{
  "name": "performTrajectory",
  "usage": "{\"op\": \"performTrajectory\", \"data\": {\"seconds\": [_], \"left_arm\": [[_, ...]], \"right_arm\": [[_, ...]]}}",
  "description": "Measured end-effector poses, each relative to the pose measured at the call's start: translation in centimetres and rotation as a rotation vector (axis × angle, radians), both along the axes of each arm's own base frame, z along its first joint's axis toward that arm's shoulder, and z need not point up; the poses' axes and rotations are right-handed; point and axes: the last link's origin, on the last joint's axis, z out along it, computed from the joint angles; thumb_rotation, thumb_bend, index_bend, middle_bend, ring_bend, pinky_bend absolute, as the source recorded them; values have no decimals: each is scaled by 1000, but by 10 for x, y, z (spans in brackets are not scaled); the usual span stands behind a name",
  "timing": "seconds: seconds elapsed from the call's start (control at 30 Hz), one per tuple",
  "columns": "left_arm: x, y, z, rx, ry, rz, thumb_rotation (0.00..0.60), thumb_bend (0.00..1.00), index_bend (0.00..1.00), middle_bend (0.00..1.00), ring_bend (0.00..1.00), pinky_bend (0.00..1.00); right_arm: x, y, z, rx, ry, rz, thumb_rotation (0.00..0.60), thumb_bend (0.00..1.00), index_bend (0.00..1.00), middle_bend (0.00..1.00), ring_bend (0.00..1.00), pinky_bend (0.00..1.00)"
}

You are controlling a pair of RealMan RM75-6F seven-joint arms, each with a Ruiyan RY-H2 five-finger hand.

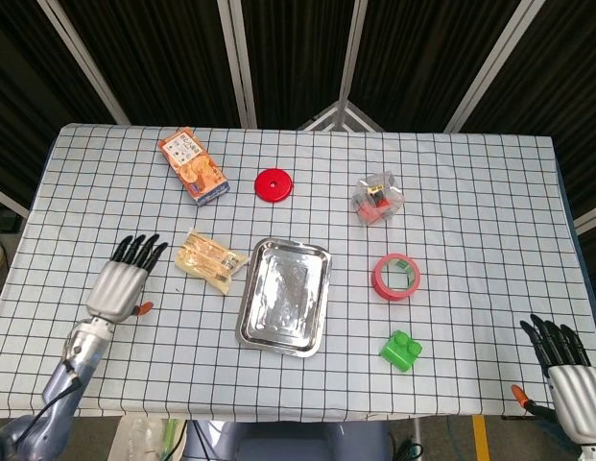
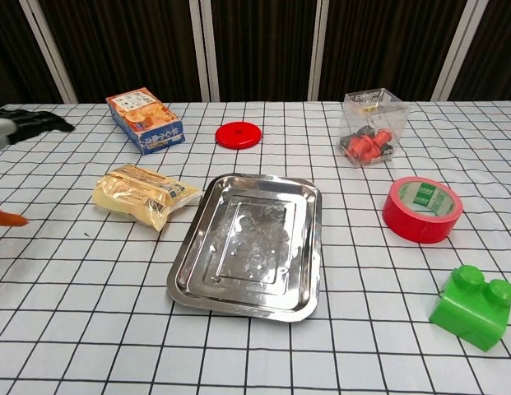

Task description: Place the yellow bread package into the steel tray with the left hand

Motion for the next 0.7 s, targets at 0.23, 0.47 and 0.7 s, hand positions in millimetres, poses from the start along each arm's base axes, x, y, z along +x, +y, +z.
{"op": "performTrajectory", "data": {"seconds": [0.23, 0.47, 0.7], "left_arm": [[34, 42, -55, -68, 42, -1, 600, 166, 0, 0, 0, 11], [43, 60, -85, -96, 104, 4, 600, 264, 0, 13, 28, 22], [49, 66, -91, -76, 114, 2, 600, 395, 154, 340, 338, 193]], "right_arm": [[-18, -18, 12, -30, -29, -91, 600, 297, 0, 0, 0, 0], [-23, -25, 13, -25, -26, -114, 600, 298, 0, 0, 0, 0], [-25, -27, 13, -31, -22, -127, 600, 297, 0, 0, 0, 0]]}}
